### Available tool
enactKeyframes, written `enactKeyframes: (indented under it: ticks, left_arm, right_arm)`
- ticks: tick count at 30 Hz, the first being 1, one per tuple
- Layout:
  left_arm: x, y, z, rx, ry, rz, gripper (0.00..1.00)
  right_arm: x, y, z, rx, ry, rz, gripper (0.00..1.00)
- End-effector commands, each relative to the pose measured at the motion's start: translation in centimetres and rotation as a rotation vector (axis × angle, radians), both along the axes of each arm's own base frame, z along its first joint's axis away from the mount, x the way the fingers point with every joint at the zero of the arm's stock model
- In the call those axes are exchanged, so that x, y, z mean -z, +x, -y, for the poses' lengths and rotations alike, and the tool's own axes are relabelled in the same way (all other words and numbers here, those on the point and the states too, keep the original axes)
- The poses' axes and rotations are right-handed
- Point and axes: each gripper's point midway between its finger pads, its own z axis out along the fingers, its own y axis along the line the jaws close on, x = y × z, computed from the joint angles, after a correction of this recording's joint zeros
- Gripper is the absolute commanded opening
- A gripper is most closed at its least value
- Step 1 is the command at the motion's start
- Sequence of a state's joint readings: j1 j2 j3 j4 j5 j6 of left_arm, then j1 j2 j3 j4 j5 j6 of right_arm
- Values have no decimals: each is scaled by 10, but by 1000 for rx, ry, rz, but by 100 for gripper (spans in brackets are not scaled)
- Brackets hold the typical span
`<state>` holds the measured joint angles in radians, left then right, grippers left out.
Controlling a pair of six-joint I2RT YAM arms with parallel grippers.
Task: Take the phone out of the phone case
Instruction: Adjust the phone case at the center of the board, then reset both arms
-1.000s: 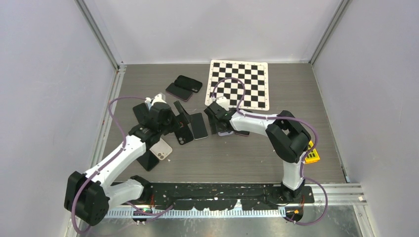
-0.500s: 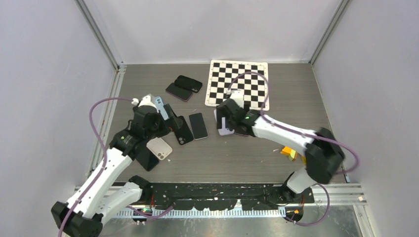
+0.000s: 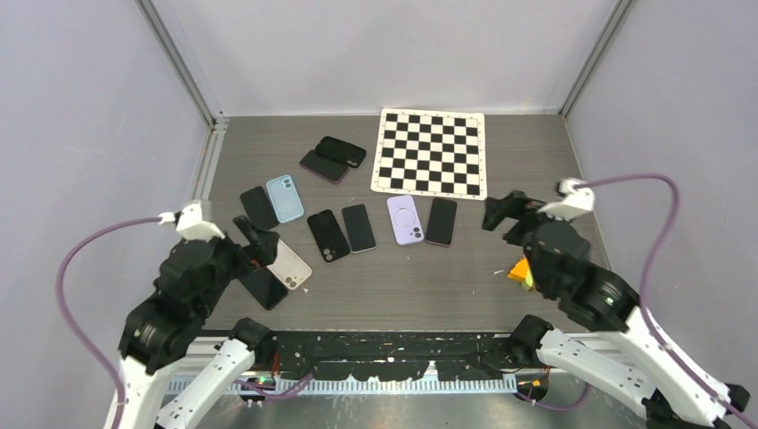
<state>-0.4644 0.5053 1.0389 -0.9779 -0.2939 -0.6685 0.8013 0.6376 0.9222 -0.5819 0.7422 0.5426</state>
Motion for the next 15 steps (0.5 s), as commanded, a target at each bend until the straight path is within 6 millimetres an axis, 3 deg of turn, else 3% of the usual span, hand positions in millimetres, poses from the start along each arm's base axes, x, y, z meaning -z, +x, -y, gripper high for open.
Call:
enactKeyframes:
  ticks: [1, 5, 8, 15]
  left_arm:
    - [-16, -30, -44, -113, 59, 90, 100]
    - [-30, -54, -64, -146, 38, 203, 100]
    - [-36, -67, -76, -171, 30, 257, 100]
    - [-42, -78, -88, -203, 42, 284, 100]
  right_arm:
    - [-31, -26, 75, 231, -20, 115, 99]
    - [-54, -46, 110, 314, 25, 195, 99]
    - [-63, -56, 125, 351, 57, 229, 99]
    - [-68, -60, 131, 369, 97, 263, 99]
